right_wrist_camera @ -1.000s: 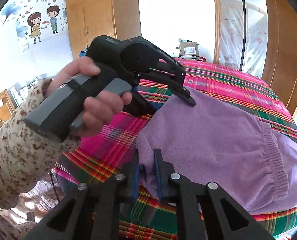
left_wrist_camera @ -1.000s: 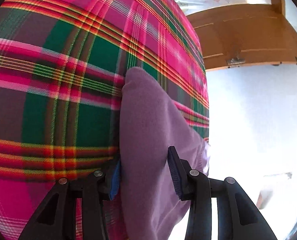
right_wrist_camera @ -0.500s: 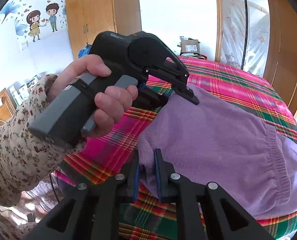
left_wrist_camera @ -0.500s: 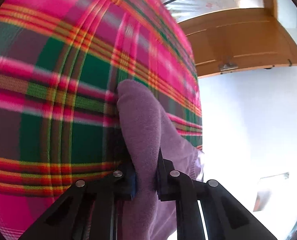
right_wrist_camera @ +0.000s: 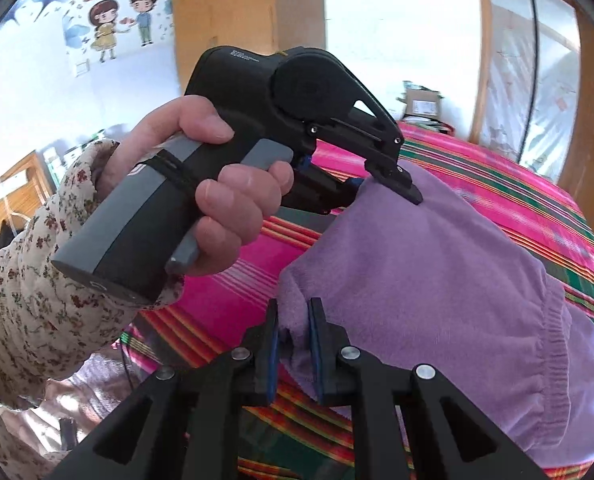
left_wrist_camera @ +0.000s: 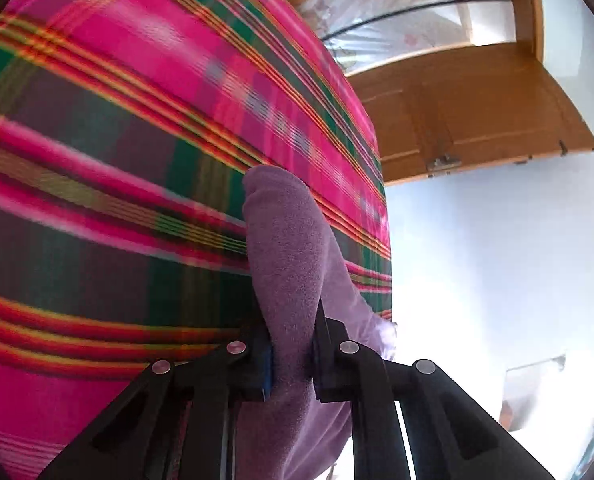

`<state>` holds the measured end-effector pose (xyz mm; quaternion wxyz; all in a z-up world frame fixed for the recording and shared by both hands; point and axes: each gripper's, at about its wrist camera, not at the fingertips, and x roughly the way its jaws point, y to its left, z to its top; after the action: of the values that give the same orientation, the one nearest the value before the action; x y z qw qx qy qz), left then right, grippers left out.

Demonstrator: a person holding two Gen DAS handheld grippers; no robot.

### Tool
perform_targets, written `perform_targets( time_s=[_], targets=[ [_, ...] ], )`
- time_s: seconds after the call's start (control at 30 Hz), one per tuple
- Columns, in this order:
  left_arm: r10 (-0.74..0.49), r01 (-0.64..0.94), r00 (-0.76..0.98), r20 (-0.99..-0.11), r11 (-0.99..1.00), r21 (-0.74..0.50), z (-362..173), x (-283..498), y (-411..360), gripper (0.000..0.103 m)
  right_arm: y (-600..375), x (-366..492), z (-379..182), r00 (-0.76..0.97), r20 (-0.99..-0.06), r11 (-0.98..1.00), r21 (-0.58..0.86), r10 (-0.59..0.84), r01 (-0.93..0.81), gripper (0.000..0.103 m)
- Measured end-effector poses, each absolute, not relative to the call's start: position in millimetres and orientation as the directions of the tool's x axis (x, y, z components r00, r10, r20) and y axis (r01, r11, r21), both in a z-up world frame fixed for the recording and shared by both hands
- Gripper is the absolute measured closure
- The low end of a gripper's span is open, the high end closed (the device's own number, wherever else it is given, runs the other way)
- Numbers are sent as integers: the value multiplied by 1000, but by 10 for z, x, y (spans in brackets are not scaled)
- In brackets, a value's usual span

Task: Fold clothes
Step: 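Grasp the purple garment edge with the left gripper while the right gripper grasps beside it, then lift the held garment edge with both grippers and fold it over the garment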

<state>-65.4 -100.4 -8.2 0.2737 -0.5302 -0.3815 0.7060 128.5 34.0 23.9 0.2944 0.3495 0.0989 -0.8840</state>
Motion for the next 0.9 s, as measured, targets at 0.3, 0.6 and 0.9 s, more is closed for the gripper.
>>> perform_targets(
  time_s=[0.3, 0.6, 0.9],
  targets=[
    [750, 59, -336, -570, -587, -807, -65, -500, -1501, 89, 36, 1181, 150, -487, -695, -729, 79, -529, 680, 90],
    [705, 123, -377, -600, -604, -787, -188, -241, -1848, 89, -345, 1105, 42, -403, -712, -659, 110, -575, 744, 90],
    [621, 136, -393, -678, -690, -711, -222, -441, -1628, 79, -492, 1033, -202, -365, -750, -657, 121, -552, 744, 88]
  ],
)
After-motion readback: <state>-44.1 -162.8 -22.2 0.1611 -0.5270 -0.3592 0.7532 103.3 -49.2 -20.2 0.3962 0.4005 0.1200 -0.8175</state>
